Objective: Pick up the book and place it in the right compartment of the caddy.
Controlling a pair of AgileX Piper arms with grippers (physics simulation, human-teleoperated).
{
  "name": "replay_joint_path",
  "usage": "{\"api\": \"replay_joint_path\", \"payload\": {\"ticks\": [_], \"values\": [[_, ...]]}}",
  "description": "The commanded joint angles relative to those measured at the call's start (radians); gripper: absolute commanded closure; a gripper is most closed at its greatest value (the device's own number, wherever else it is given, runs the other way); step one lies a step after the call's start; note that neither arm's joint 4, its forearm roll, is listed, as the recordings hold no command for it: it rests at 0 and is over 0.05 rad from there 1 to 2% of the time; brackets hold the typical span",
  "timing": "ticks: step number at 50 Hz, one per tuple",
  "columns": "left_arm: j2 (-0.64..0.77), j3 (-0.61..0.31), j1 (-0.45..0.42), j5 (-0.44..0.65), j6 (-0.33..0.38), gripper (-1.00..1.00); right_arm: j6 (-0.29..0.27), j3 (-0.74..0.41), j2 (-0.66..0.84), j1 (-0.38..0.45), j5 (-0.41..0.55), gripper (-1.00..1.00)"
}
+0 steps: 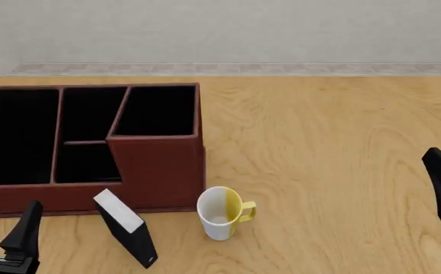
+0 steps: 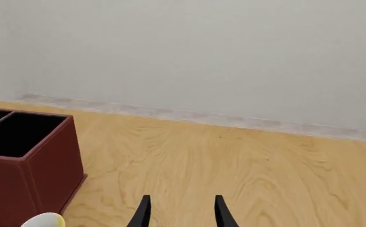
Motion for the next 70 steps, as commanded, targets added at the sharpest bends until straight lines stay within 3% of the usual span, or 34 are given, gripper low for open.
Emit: {"api": "replay_joint_path", "payload": {"ticks": [1, 6, 9, 12, 20, 28, 32, 35, 39, 42, 44, 46, 48, 51, 58, 63, 70], "values": [[0.000, 0.001, -0.006, 0.001, 0.013, -1.00, -0.052, -0.086, 0.121, 0.121, 0.035, -1.00], [0.000, 0.001, -0.007, 0.002, 0.019, -1.00, -0.058, -0.103, 0.179, 0.174, 0.048, -1.00], [0.000, 0.000, -0.006, 0.005, 0.018, -1.00, -0.098, -0.129, 0.194, 0.211, 0.069, -1.00], [0.001, 0.001, -0.005, 0.006, 0.018, -1.00, -0.081, -0.163, 0.205, 0.233, 0.089, -1.00], [0.001, 0.001, -0.004, 0.008, 0.016, -1.00, -0.111, -0.274, 0.257, 0.331, 0.155, -1.00], [0.001, 0.001, -0.007, 0.012, 0.025, -1.00, -0.128, -0.332, 0.364, 0.471, 0.151, -1.00], [0.003, 0.001, -0.005, 0.013, 0.022, -1.00, -0.134, -0.345, 0.417, 0.497, 0.144, -1.00], [0.065, 0.001, 0.028, -0.018, -0.038, -1.00, -0.136, -0.367, 0.479, 0.521, 0.150, -1.00], [0.061, 0.001, 0.020, -0.015, -0.017, -1.00, -0.126, -0.412, 0.528, 0.593, 0.160, -1.00], [0.063, 0.001, 0.014, -0.016, -0.011, -1.00, -0.122, -0.428, 0.544, 0.612, 0.165, -1.00], [0.065, 0.001, 0.015, -0.019, -0.014, -1.00, -0.160, -0.450, 0.543, 0.595, 0.162, -1.00], [0.072, 0.001, 0.017, -0.025, -0.014, -1.00, -0.127, -0.491, 0.563, 0.612, 0.181, -1.00], [0.081, 0.001, 0.013, -0.030, -0.001, -1.00, -0.137, -0.515, 0.602, 0.651, 0.191, -1.00], [0.074, 0.001, 0.005, -0.024, 0.021, -1.00, -0.190, -0.564, 0.626, 0.638, 0.197, -1.00], [0.085, 0.002, -0.014, -0.031, 0.068, -1.00, -0.158, -0.684, 0.756, 0.751, 0.270, -1.00], [0.110, 0.001, -0.025, -0.042, 0.103, -1.00, -0.191, -0.707, 0.782, 0.734, 0.273, -1.00], [0.191, 0.001, -0.021, -0.094, 0.122, -1.00, -0.107, -0.782, 0.850, 0.797, 0.306, -1.00]]}}
